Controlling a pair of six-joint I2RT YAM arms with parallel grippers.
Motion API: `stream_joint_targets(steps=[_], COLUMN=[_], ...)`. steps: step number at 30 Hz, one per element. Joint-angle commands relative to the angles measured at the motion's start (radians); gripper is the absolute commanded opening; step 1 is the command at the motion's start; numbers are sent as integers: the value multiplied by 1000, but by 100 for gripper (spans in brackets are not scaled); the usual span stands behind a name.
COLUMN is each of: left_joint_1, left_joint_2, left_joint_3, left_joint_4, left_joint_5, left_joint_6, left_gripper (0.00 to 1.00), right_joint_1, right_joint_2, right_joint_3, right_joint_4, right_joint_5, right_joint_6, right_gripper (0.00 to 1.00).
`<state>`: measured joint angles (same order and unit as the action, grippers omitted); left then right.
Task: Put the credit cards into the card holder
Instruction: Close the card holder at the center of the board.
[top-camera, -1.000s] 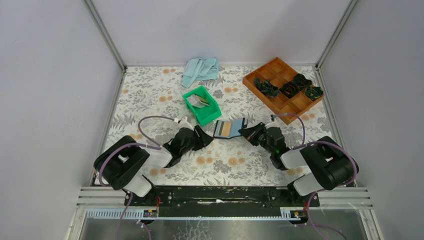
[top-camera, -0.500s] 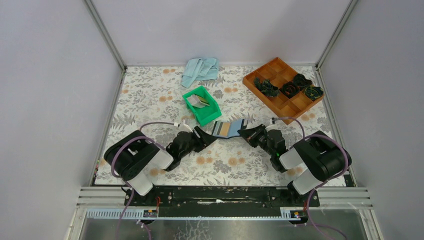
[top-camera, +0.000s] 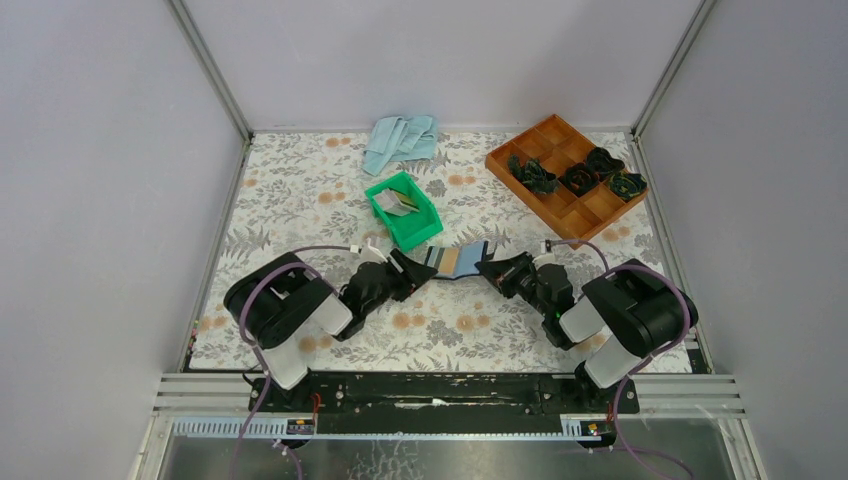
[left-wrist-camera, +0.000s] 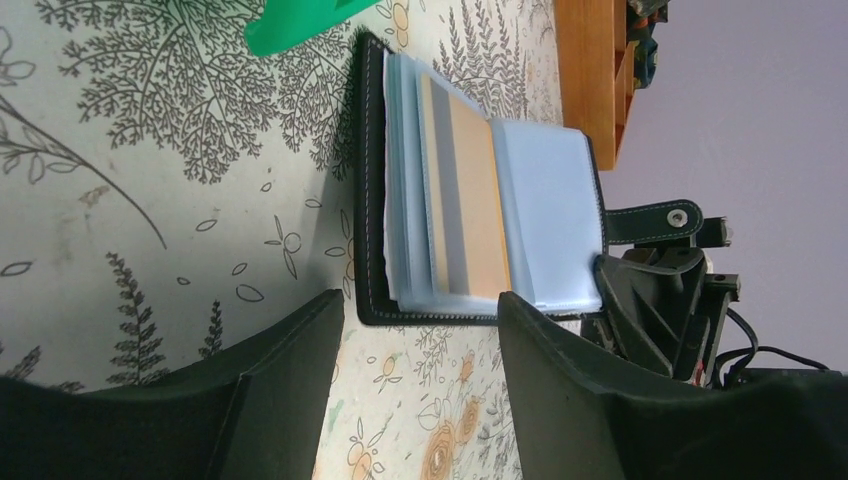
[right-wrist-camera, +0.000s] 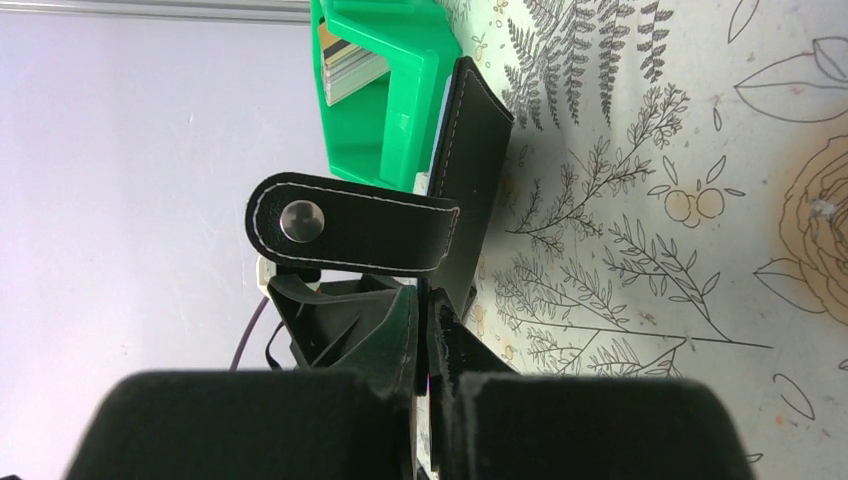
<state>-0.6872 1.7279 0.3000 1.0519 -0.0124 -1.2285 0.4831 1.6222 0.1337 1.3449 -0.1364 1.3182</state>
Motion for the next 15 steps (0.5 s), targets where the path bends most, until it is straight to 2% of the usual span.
stream_joint_targets(steps=[1, 8, 15], left_joint_1=[9, 22, 29], left_joint_2=[84, 133, 82], left_joint_3=[-7, -4, 6], left_joint_4=[29, 125, 107], left_joint_5=[-38, -43, -62], left_joint_6=[-11, -19, 40], left_gripper=[66, 61, 54], right_joint_1=[-5, -6, -4], right_joint_2=[-27, 4, 48], right_joint_3=[-5, -14, -16], right_joint_4=[78, 101, 134], right_joint_5=[-29, -52, -72], right_joint_6=[17, 17, 18], right_gripper=[0, 0, 0])
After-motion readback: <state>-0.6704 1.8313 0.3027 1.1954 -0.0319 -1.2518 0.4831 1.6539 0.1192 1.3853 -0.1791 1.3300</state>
